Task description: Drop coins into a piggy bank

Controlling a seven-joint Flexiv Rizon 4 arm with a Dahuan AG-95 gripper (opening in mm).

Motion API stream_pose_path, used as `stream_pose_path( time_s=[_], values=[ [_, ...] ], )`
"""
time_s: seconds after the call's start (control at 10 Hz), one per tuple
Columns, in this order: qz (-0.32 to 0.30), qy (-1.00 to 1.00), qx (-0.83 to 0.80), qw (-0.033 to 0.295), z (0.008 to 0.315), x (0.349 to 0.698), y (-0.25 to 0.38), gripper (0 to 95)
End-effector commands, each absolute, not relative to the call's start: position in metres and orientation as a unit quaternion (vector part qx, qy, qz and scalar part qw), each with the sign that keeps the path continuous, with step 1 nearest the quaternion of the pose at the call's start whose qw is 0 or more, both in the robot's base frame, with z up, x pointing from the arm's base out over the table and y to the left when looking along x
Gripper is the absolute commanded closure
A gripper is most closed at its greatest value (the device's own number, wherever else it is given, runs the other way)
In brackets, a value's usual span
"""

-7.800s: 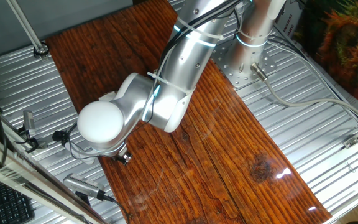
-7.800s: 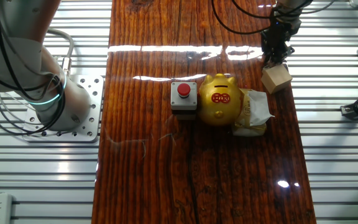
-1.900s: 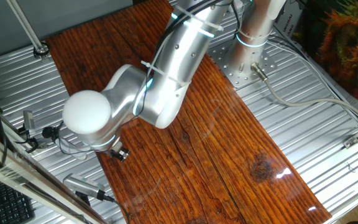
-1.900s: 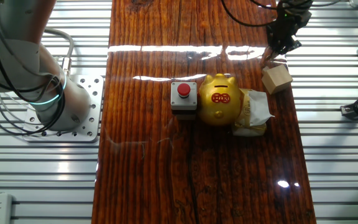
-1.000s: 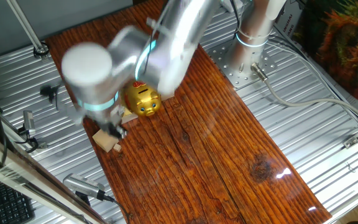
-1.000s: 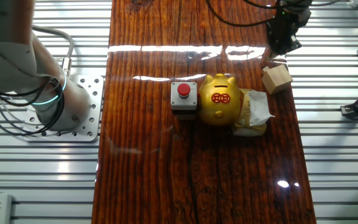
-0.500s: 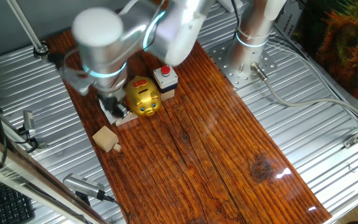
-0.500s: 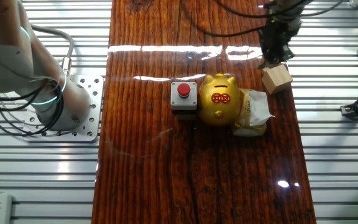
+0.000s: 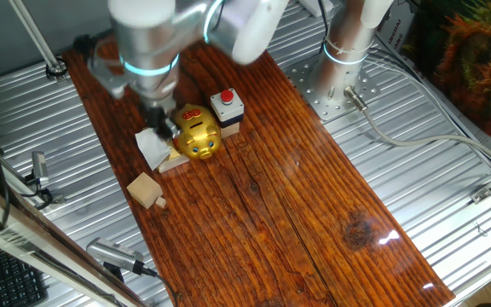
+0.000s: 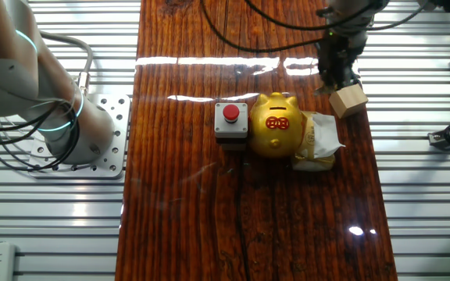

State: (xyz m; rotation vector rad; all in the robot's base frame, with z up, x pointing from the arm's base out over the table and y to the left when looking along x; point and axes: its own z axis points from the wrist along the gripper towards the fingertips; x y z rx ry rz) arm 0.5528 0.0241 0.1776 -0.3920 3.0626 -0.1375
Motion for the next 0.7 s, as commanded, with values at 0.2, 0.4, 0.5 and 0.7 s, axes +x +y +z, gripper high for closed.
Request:
stream_pose_path(
  time_s=[0.2, 0.4, 0.5, 0.7],
  values=[
    [-0.041, 0.994, -0.095, 0.036, 0.173, 0.534, 0.015, 95.0],
    [-0.037, 0.995, -0.078, 0.042, 0.169, 0.528, 0.015, 95.0],
    [-0.036, 0.996, -0.074, 0.042, 0.17, 0.526, 0.015, 95.0],
    [-0.035, 0.996, -0.066, 0.039, 0.171, 0.522, 0.018, 95.0]
  ],
)
